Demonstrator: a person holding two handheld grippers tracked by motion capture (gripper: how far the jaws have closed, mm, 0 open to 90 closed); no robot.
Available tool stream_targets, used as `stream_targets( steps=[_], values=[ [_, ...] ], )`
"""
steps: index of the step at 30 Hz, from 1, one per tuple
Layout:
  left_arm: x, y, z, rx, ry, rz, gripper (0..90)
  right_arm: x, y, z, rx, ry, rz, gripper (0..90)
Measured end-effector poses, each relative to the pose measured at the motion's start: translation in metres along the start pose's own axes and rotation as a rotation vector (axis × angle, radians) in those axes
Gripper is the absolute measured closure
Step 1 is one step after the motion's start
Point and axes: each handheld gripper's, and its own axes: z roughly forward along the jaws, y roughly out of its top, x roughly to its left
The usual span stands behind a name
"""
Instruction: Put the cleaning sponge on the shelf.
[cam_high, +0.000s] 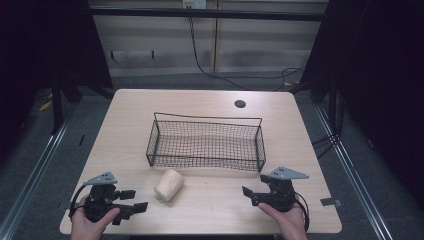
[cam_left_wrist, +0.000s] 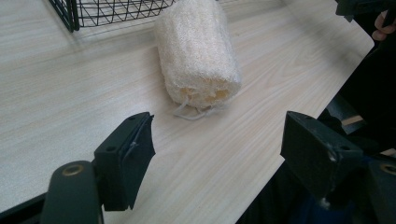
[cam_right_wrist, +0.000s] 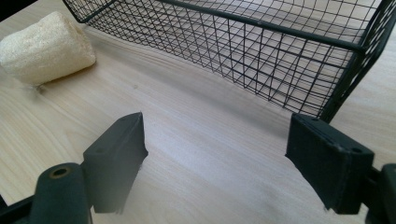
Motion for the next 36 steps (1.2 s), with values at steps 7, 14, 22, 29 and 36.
stream_targets(
  steps=[7, 14, 22, 29, 36],
  values=[
    [-0.003, 0.002, 0.004, 0.031, 0.011, 0.011, 24.3, 0.000, 0.000, -0.003, -0.001, 0.016, 0.012, 21.3],
    [-0.008, 0.008, 0.005, 0.062, 0.033, 0.027, 23.2, 0.003, 0.003, -0.002, 0.014, 0.050, 0.013, 20.7],
    [-0.016, 0.019, 0.009, 0.117, 0.068, 0.043, 22.1, 0.003, 0.002, 0.000, 0.038, 0.052, 0.017, 20.0],
    [-0.023, 0.038, 0.013, 0.185, 0.093, 0.063, 20.9, 0.003, 0.002, -0.001, 0.044, 0.055, 0.016, 18.9],
    [-0.027, 0.060, 0.020, 0.231, 0.138, 0.062, 26.5, 0.004, 0.002, 0.000, 0.047, 0.060, 0.012, 19.0]
  ],
)
